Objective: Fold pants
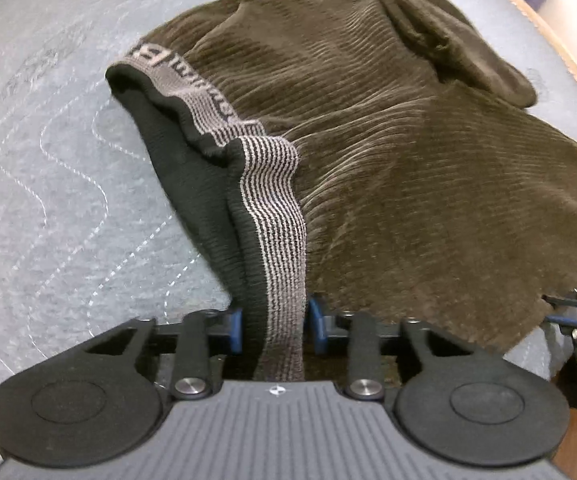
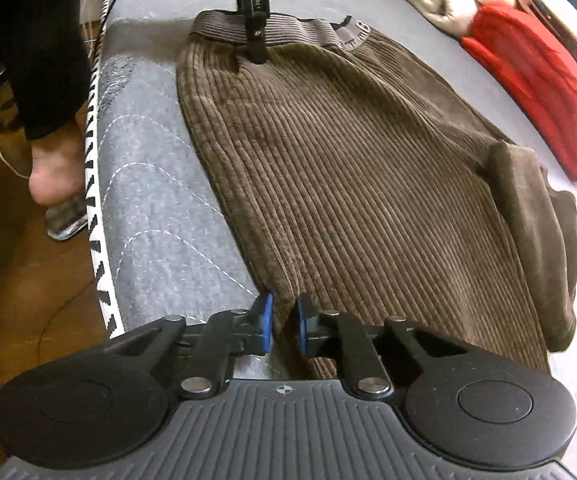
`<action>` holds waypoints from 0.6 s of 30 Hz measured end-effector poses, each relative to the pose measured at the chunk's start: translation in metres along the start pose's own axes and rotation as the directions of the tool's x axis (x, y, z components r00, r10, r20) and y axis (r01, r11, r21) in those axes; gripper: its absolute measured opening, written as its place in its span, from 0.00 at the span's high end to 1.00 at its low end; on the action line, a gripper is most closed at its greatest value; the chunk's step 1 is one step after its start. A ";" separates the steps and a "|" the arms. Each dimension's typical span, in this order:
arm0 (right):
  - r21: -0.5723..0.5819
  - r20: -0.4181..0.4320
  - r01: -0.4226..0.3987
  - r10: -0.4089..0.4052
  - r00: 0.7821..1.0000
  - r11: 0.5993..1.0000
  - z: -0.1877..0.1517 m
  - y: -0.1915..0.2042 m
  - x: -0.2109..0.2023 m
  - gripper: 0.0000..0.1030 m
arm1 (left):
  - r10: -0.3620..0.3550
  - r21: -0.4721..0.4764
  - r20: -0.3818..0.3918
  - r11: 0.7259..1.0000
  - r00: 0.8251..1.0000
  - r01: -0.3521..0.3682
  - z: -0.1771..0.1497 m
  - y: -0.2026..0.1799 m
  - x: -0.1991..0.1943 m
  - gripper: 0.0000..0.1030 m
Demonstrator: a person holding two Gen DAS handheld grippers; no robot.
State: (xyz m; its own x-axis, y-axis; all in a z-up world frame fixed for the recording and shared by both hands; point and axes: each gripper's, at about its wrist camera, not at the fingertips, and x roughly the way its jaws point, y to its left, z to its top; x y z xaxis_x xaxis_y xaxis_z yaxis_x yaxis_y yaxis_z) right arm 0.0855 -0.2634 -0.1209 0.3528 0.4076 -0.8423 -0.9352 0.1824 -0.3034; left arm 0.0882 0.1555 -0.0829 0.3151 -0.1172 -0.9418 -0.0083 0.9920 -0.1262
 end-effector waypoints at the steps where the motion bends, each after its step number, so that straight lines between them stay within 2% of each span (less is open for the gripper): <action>1: 0.001 0.005 -0.011 0.011 1.000 1.000 0.003 -0.001 0.000 0.90 | -0.007 0.010 0.014 1.000 1.000 0.007 -0.001 0.001 -0.006 0.73; 4: -0.017 0.038 -0.047 0.048 0.998 0.999 0.008 0.000 -0.009 0.91 | -0.028 0.011 0.061 1.000 0.998 0.028 -0.006 0.008 -0.029 0.75; 6: -0.033 0.052 -0.071 0.073 0.996 0.997 0.013 0.004 -0.015 0.91 | -0.039 -0.005 0.062 0.999 0.997 0.040 -0.011 0.015 -0.040 0.75; 8: -0.054 0.057 -0.102 0.105 0.993 0.993 0.015 0.009 -0.017 0.91 | -0.040 0.000 0.027 0.999 0.999 0.040 -0.018 0.019 -0.040 0.74; 10: -0.069 0.030 -0.135 0.138 0.990 0.988 0.014 0.015 -0.015 0.90 | -0.029 -0.017 -0.028 0.999 0.999 0.029 -0.022 0.021 -0.029 0.66; 12: -0.093 -0.011 -0.129 0.128 0.992 0.987 0.015 0.020 -0.008 0.88 | 0.033 0.016 -0.056 0.999 0.998 -0.032 -0.022 0.014 -0.021 0.59; 14: -0.057 -0.017 -0.137 0.136 0.991 0.989 0.018 0.014 -0.009 0.86 | 0.100 0.065 -0.004 0.993 0.995 -0.099 -0.017 0.003 -0.028 0.48; 16: 0.028 0.001 -0.154 0.154 0.988 0.988 0.022 0.000 -0.016 0.85 | 0.161 0.097 0.085 0.981 0.983 -0.169 -0.010 -0.006 -0.041 0.44; 18: 0.116 0.040 -0.166 0.163 0.986 0.979 0.023 -0.015 -0.025 0.83 | 0.176 0.091 0.154 0.977 0.972 -0.191 -0.002 -0.012 -0.053 0.44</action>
State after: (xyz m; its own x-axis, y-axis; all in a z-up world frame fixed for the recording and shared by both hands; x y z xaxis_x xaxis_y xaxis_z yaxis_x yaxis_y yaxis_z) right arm 0.0917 -0.2556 -0.0847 0.1968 0.4672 -0.8619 -0.9710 0.2149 -0.1052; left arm 0.0697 0.1499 -0.0317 0.4514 0.0680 -0.8897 0.0183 0.9962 0.0854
